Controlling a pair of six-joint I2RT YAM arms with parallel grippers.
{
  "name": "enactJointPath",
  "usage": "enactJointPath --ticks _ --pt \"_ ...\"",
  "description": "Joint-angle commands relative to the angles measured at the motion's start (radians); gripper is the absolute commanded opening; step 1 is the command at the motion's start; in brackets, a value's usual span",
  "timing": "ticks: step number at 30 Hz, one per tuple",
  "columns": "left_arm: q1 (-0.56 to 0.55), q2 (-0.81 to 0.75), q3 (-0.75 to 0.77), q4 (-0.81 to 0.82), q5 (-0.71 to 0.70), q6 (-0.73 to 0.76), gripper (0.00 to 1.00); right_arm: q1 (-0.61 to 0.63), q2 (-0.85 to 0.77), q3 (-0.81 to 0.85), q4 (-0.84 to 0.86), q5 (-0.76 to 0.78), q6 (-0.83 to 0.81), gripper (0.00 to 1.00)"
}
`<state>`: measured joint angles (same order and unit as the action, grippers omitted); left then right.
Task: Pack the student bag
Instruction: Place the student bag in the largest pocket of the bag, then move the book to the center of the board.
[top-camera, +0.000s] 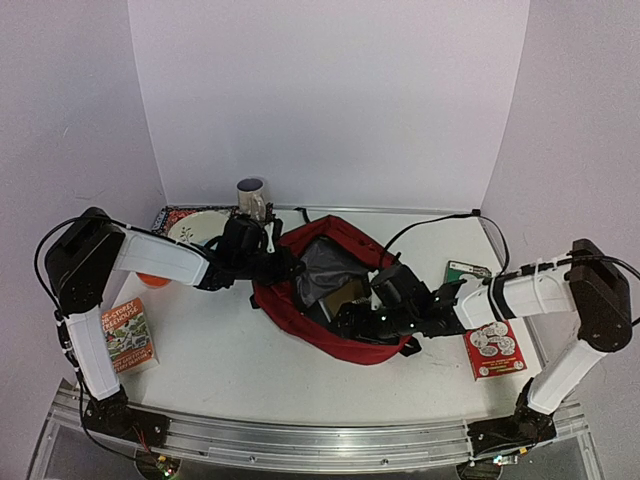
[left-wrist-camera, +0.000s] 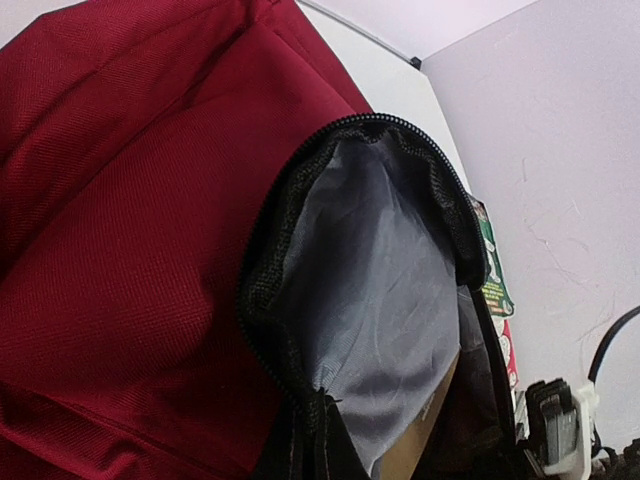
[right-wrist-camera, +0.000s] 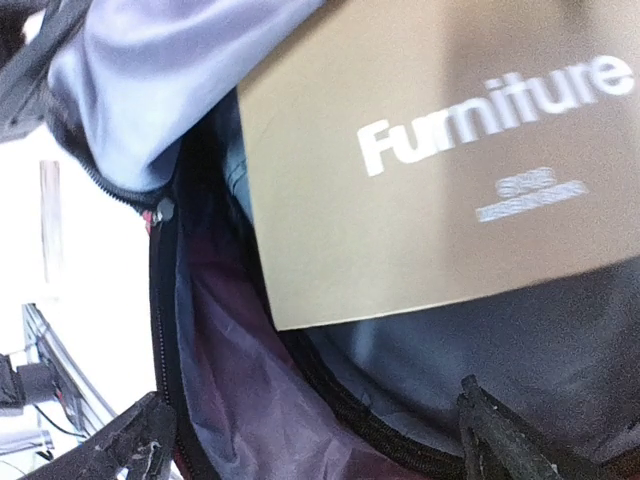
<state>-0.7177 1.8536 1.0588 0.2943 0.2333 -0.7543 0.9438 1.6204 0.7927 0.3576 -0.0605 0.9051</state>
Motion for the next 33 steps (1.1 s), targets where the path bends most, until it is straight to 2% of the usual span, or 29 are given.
enactJointPath --ticks 1,5,12,15,18,24,28,33 --pt "-0.029 -0.003 0.021 0.031 0.002 0.022 0.05 0.04 -0.077 -0.005 -0.06 0.108 -0.008 0.98" --pt "-0.029 -0.021 0.012 0.029 0.008 0.021 0.16 0.041 -0.1 0.039 -0.06 0.261 -0.065 0.98" --pt "-0.019 -0.148 -0.035 0.0 -0.055 0.06 0.53 0.04 -0.057 0.218 -0.129 0.409 -0.197 0.98" --pt "-0.009 -0.206 -0.029 -0.073 -0.118 0.096 0.7 0.04 -0.072 0.237 -0.151 0.423 -0.233 0.98" --pt "-0.005 -0.25 0.002 -0.208 -0.236 0.137 0.81 0.039 -0.109 0.215 -0.155 0.425 -0.266 0.98" --pt "0.011 -0.336 -0.007 -0.415 -0.42 0.143 0.97 0.04 -0.19 0.162 -0.157 0.457 -0.314 0.98" --pt "0.041 -0.383 -0.037 -0.569 -0.545 0.104 0.99 0.039 -0.231 0.145 -0.157 0.491 -0.348 0.98" --pt "0.168 -0.434 -0.1 -0.743 -0.596 0.04 0.99 0.039 -0.254 0.14 -0.156 0.509 -0.394 0.98"
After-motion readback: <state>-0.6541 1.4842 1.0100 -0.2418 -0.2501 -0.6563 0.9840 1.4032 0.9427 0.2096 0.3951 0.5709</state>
